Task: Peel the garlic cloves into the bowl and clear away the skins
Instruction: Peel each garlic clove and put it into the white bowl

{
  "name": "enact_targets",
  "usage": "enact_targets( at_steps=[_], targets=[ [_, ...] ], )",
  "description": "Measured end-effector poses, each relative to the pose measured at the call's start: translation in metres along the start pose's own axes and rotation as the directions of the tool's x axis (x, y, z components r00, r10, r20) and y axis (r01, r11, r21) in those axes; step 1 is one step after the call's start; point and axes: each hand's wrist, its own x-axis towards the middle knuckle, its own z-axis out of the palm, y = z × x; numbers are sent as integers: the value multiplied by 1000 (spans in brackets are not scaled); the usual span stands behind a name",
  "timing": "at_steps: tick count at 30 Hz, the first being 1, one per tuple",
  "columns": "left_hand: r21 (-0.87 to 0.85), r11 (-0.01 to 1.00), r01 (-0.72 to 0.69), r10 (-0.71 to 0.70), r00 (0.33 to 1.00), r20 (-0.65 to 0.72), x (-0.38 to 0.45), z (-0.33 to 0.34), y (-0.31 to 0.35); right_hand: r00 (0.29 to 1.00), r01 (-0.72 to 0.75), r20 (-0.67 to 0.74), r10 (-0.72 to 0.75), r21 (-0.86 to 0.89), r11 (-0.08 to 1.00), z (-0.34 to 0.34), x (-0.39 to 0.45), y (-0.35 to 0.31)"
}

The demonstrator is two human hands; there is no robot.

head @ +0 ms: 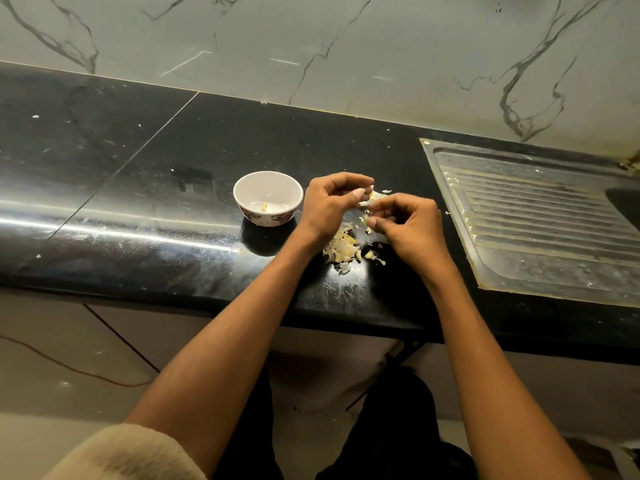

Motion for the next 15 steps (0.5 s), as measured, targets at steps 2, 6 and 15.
enact_targets(
  at_steps=[2, 6, 15],
  targets=[
    [94, 996, 1, -2, 1000, 11, -1, 1, 0, 998, -2, -55, 8, 102, 995, -2, 6, 0],
    [192, 981, 5, -8, 1000, 16, -2, 2, 1, 996, 11, -92, 6, 181, 983, -4, 14, -2],
    [216, 976, 35, -29, 999, -32, -3, 3, 4, 990, 41, -138, -11, 219, 975, 9, 17, 9]
  ],
)
